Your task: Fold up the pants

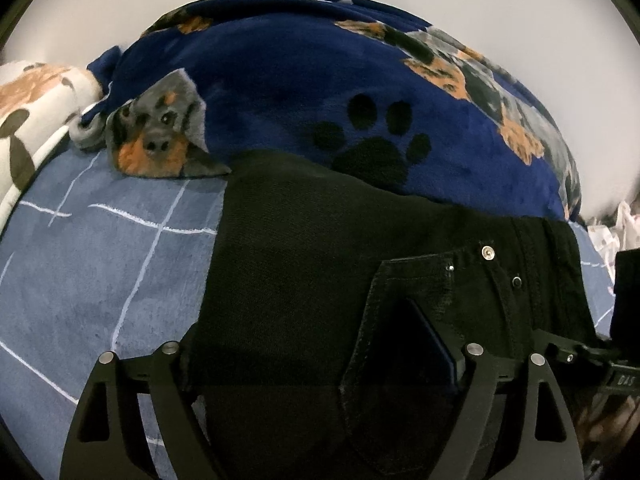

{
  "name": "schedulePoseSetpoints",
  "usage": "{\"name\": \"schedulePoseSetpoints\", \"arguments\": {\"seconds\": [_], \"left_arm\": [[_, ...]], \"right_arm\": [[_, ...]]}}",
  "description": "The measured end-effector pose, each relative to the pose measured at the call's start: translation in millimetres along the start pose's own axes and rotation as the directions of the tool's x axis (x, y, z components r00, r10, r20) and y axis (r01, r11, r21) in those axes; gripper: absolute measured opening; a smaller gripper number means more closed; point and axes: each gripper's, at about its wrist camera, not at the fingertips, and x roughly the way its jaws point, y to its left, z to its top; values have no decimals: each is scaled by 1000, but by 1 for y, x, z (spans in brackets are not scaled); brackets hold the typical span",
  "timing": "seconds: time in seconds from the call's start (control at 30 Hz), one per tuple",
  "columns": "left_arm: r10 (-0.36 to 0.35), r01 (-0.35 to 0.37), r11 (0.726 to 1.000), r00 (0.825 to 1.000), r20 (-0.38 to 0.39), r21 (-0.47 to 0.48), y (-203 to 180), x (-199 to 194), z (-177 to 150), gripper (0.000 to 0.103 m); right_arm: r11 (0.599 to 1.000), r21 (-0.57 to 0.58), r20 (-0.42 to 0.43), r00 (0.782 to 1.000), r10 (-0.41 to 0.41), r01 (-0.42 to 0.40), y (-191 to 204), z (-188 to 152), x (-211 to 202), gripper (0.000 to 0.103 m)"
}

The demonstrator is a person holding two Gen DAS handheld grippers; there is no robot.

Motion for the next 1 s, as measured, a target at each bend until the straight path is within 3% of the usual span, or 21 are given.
{"name": "schedulePoseSetpoints", "arguments": {"seconds": [0.07,0.13,0.17,0.2,0.3,0.43,0.5,0.63,0.73,0.8,1.0], "left_arm": [[11,-11,1000,1000,6,-12,2,-3,0,86],[67,-67,998,997,25,-7,1,-12,0,86],[97,-97,995,995,37,2,-1,-18,-1,86],[139,-140,990,989,58,18,-5,-27,-3,86],[221,-229,972,967,124,50,-17,-58,-11,89],[214,-230,972,954,209,53,-32,-107,-21,94],[238,-258,965,935,264,44,-44,-134,-27,100],[232,-266,963,906,354,49,-69,-188,-38,103],[222,-264,962,905,364,70,-85,-217,-42,103],[231,-283,956,889,395,79,-97,-240,-48,103],[203,-255,964,896,395,82,-117,-280,-61,103]], "right_arm": [[1000,7,-2,1000,15,-15,-1,1,1,55],[999,32,-11,1000,27,-26,-4,3,0,56],[998,56,-16,1000,-1,2,-3,3,-3,61],[997,72,-10,999,-33,33,-1,2,-9,74],[994,58,95,991,-93,88,14,-7,-40,80],[988,-11,198,969,-147,152,45,-22,-80,88],[982,-48,240,957,-166,183,65,-34,-100,100],[976,-91,317,935,-160,197,98,-61,-137,102],[980,-83,337,930,-145,182,113,-76,-157,102],[982,-78,353,926,-133,170,122,-83,-171,102],[976,-90,401,904,-145,196,141,-98,-206,103]]}}
